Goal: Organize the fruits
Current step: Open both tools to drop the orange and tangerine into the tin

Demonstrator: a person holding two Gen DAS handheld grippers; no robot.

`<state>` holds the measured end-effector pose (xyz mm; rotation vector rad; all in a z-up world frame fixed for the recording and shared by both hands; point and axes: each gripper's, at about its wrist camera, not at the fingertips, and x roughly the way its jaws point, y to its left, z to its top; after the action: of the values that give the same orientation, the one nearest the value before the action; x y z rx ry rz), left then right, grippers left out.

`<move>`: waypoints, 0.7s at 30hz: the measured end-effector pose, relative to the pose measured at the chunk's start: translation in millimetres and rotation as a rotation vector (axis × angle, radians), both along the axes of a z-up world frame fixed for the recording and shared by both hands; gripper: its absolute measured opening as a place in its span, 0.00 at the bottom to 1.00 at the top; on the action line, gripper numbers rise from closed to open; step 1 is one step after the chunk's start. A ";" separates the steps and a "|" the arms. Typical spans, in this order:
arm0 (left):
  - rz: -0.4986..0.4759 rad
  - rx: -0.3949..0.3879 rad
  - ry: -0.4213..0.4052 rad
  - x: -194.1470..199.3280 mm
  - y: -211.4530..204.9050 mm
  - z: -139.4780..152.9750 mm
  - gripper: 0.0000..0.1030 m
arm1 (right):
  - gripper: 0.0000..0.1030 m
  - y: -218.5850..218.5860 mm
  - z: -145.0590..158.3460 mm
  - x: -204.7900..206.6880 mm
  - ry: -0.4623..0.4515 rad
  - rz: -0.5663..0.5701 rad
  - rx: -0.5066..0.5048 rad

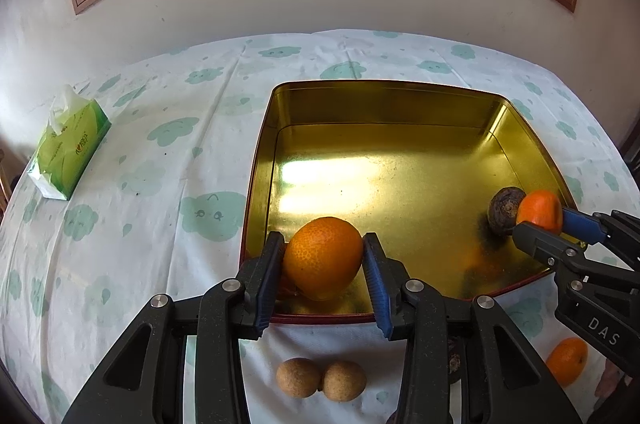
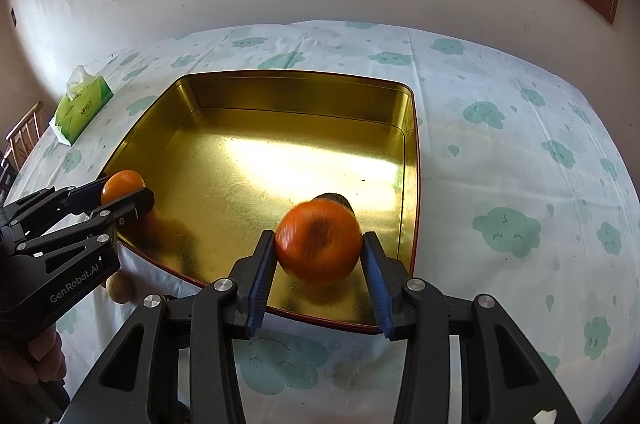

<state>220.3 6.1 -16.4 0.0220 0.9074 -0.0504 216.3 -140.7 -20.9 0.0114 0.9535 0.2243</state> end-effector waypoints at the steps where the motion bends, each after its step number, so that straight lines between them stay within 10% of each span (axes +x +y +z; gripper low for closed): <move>1: 0.000 -0.001 0.001 0.2 0.3 0.0 0.40 | 0.39 -0.2 0.1 0.3 0.000 0.001 0.001; 21: -0.009 -0.014 -0.035 -35.4 -0.2 28.4 0.47 | 0.43 1.3 23.8 -29.3 -0.032 0.026 -0.019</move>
<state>184.8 5.8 12.0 0.0134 0.8724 -0.0646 187.0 -139.4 2.8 -0.0219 0.9247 0.2388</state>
